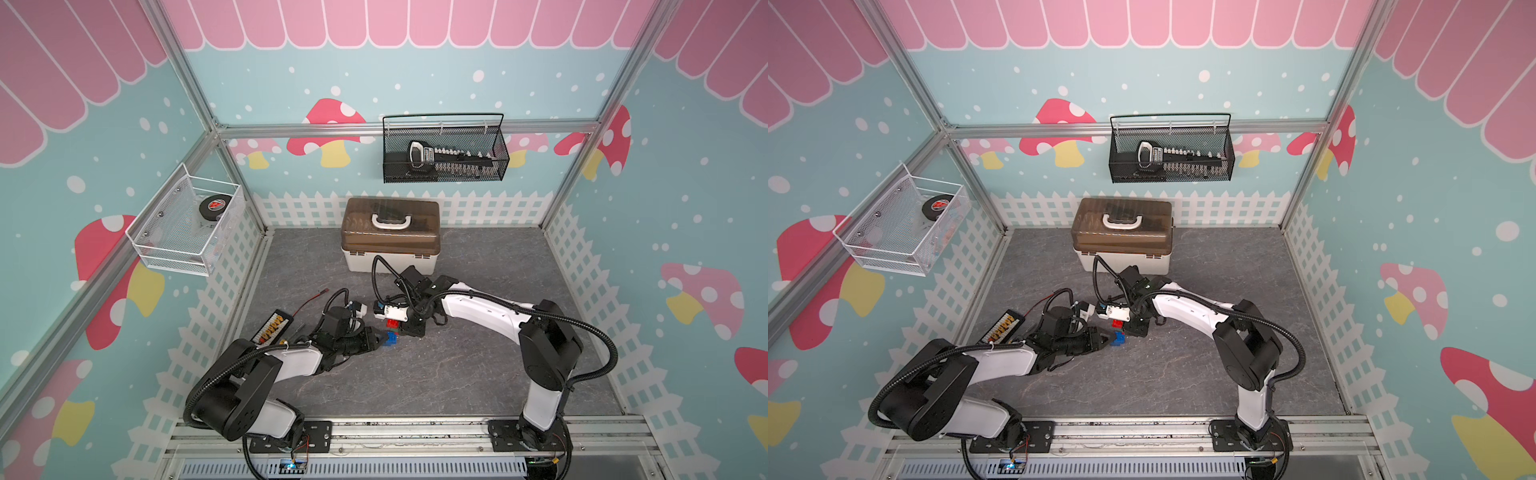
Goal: Assemble the letter y with lego
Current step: Assemble the lego brick with the lego brick.
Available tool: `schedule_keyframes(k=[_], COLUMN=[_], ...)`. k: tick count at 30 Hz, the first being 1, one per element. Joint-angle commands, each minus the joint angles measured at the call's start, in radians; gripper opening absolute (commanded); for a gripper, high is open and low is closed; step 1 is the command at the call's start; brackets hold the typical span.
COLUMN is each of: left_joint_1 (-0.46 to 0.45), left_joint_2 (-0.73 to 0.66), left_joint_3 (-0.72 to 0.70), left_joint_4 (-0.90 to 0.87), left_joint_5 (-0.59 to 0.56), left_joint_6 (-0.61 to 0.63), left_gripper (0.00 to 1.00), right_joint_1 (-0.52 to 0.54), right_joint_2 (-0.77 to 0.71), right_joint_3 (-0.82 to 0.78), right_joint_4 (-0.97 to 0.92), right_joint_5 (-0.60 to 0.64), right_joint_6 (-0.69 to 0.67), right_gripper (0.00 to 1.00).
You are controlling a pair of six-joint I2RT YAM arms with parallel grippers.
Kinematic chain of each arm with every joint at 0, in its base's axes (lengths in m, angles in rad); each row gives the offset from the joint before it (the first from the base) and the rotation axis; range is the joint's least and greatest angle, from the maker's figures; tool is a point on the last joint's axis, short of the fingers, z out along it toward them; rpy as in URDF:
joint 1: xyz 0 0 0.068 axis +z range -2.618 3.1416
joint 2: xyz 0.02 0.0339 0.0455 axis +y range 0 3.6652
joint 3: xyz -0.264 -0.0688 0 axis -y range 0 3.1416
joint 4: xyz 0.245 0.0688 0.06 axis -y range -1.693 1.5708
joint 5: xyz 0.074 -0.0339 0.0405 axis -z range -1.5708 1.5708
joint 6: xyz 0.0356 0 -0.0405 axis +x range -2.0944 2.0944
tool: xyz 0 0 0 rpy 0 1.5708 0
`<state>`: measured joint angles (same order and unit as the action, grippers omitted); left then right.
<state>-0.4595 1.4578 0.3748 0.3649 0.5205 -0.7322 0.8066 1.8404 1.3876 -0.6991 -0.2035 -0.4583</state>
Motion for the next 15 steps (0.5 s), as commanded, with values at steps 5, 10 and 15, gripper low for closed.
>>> schedule_keyframes(k=[5, 10, 15], left_joint_1=[0.008, 0.008, 0.008], left_joint_2=[0.045, 0.051, 0.062], left_joint_3=[-0.04, -0.042, -0.036], left_joint_4=[-0.043, -0.046, -0.047], left_joint_5=[-0.034, -0.032, -0.032], left_joint_6=[-0.007, -0.004, -0.003], left_gripper=[0.43, 0.43, 0.43], right_joint_1=[0.026, 0.032, 0.039], right_joint_2=[0.038, 0.045, 0.051], right_joint_3=[0.015, 0.018, 0.016], right_joint_4=[-0.011, -0.008, -0.007], right_joint_5=[-0.012, -0.008, 0.015], right_joint_6=[-0.036, -0.035, -0.04], right_gripper=[0.28, 0.28, 0.28])
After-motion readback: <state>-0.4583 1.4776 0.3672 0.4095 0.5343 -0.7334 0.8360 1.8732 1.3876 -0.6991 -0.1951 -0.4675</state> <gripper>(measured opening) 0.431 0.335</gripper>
